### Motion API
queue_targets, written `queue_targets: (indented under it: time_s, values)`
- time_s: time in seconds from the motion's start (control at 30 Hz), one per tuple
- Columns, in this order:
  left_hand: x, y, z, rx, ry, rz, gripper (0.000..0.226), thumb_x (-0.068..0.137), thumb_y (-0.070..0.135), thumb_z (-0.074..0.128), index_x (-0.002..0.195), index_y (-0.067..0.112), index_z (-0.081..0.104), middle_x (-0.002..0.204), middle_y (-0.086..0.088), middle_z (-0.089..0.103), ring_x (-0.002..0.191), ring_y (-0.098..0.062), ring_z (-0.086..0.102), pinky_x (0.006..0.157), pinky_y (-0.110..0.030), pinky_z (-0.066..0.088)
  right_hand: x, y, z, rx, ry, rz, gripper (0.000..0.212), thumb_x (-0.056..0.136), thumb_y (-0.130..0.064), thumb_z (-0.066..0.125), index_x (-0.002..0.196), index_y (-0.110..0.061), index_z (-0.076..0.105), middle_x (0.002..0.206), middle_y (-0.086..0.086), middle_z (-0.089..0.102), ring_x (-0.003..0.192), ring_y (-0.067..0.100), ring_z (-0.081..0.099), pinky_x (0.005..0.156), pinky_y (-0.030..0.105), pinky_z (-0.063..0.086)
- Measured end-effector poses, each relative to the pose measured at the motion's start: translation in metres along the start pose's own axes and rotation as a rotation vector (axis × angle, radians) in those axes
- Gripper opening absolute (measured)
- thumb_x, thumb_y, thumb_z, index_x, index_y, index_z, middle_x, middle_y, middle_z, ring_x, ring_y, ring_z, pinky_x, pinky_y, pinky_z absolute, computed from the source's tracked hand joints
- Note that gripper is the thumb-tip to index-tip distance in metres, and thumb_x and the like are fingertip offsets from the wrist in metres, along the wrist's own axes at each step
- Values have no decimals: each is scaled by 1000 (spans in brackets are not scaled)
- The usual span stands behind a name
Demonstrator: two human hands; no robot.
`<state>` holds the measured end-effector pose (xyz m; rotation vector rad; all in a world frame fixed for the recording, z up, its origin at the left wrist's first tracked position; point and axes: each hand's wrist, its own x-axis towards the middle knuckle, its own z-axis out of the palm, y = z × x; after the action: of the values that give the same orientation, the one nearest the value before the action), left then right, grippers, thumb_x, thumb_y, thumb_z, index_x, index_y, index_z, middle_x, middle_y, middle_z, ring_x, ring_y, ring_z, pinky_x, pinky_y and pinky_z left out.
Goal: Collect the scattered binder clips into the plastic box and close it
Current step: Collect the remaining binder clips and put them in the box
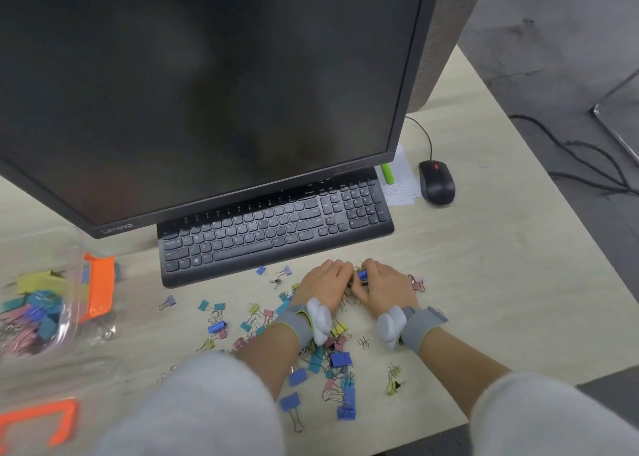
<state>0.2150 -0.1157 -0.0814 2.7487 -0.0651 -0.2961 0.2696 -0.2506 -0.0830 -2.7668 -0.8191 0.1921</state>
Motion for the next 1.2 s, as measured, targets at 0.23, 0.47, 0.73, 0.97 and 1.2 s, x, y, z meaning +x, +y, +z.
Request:
queue_targets:
  time_s: [0.23,0.47,0.73,0.97,1.2]
  values:
    - [2,-1,-15,-107,-72,-172,10,95,22,39,97,14,32,94,-15,58,72,-27,42,61,-34,31,15,-8,-6,146,-135,191,24,91,-36,46,79,-15,42,79,11,64,72,32,56,58,30,35]
    - [-4,2,-36,-618,289,-426,14,99,24,41,88,16,44,75,-17,61,65,-31,54,61,-38,42,30,-33,-31,646,-113,458,35,90,-28,46,56,-16,47,53,2,49,59,24,42,56,29,30]
    - [-25,-18,-73,-940,430,-548,32,98,28,41,73,8,48,61,-6,44,63,-22,39,61,-32,32,43,-101,-57,1263,-345,543,34,91,-23,37,59,-16,42,36,-4,36,32,10,21,43,20,15]
    - [-76,-65,-109,-1131,630,-648,35,98,29,41,66,16,46,55,-10,54,54,-24,53,61,-40,48,44,-193,-66,1389,-499,433,40,93,-28,36,55,-16,39,41,-1,36,35,11,25,40,23,18]
    - [-158,-135,-152,-1194,863,-793,43,91,45,38,58,21,51,35,0,51,37,-20,46,55,-29,37,42,-316,-74,1247,-614,264,38,92,-30,40,58,-14,42,53,6,37,43,16,27,45,26,22]
